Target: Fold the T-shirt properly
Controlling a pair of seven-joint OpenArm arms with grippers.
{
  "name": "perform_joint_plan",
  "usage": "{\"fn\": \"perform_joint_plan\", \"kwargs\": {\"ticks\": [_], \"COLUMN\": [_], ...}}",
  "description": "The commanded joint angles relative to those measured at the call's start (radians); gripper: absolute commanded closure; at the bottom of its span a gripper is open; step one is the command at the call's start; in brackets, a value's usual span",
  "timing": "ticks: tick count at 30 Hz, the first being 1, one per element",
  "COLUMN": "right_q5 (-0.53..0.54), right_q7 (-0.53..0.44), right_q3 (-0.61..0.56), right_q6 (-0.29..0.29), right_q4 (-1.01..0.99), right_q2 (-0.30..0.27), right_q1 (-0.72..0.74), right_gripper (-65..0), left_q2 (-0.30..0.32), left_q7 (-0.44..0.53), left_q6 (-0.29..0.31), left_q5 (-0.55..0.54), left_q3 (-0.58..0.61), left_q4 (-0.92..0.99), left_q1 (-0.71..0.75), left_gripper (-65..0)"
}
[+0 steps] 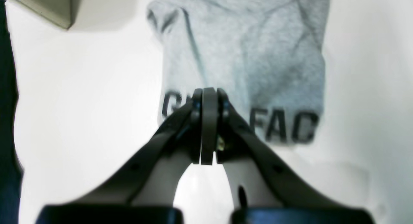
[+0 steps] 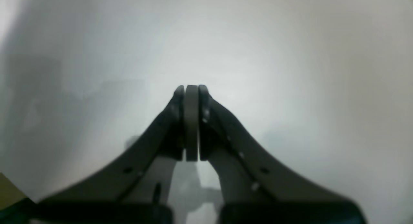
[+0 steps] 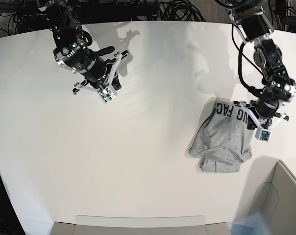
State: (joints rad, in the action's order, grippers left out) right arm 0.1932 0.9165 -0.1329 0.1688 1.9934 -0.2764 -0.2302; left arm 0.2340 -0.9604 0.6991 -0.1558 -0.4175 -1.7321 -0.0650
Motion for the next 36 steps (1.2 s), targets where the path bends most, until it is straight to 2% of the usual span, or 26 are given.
{"fn": "perform_joint_plan", "kwargs": {"ticks": [1,4,8,16,19,22,25,27,30,32,36], "right_q5": [0.005,0.005,0.004,-0.001,-0.001,-0.001,0.002,0.004,0.004,0.005,0.005], "right_q7": [-0.018,-0.018,-0.023,-0.024,-0.024,-0.035,-0.142,-0.251,-0.350,-0.383,-0.400], "right_q3": [0.025,0.068,0.075,0.077,0.089,0.157,0.224,0.256,0.295,0.326,0.424], "right_q6": [0.002,0.002,0.002,-0.007,-0.047,-0.085,-0.085,-0.085,-0.085,-0.085,-0.084], "right_q4": [0.042,0.073,0.074,0.076,0.077,0.077,0.077,0.077,0.077,0.076,0.073], "right_q2": [-0.005,-0.005,-0.005,-0.004,0.038,0.095,0.121,0.124,0.124,0.125,0.173], "right_q1": [-0.011,-0.068,-0.150,-0.335,-0.404,-0.469,-0.564,-0.647,-0.745,-0.792,-0.849], "right_gripper": [0.0,0.0,0.0,0.0,0.0,0.0,0.0,0.0,0.0,0.0,0.0], "left_q2": [-0.003,-0.045,-0.069,-0.134,-0.130,-0.130,-0.135,-0.134,-0.134,-0.135,-0.161], "left_q7": [0.053,0.146,0.234,0.274,0.274,0.275,0.275,0.275,0.275,0.275,0.274], "left_q6": [-0.001,-0.001,-0.001,-0.001,-0.001,-0.001,-0.001,-0.001,-0.001,-0.001,-0.001], "left_q5": [-0.006,-0.006,-0.006,-0.006,-0.006,-0.006,-0.006,-0.006,-0.006,-0.006,-0.006], "left_q3": [-0.011,-0.014,-0.042,-0.133,-0.140,-0.156,-0.176,-0.179,-0.177,-0.174,-0.177], "left_q4": [-0.053,-0.142,-0.200,-0.240,-0.245,-0.253,-0.259,-0.259,-0.257,-0.256,-0.243], "left_q1": [0.020,0.147,0.293,0.479,0.548,0.612,0.658,0.683,0.715,0.749,0.805], "left_gripper": [0.0,0.0,0.0,0.0,0.0,0.0,0.0,0.0,0.0,0.0,0.0]}}
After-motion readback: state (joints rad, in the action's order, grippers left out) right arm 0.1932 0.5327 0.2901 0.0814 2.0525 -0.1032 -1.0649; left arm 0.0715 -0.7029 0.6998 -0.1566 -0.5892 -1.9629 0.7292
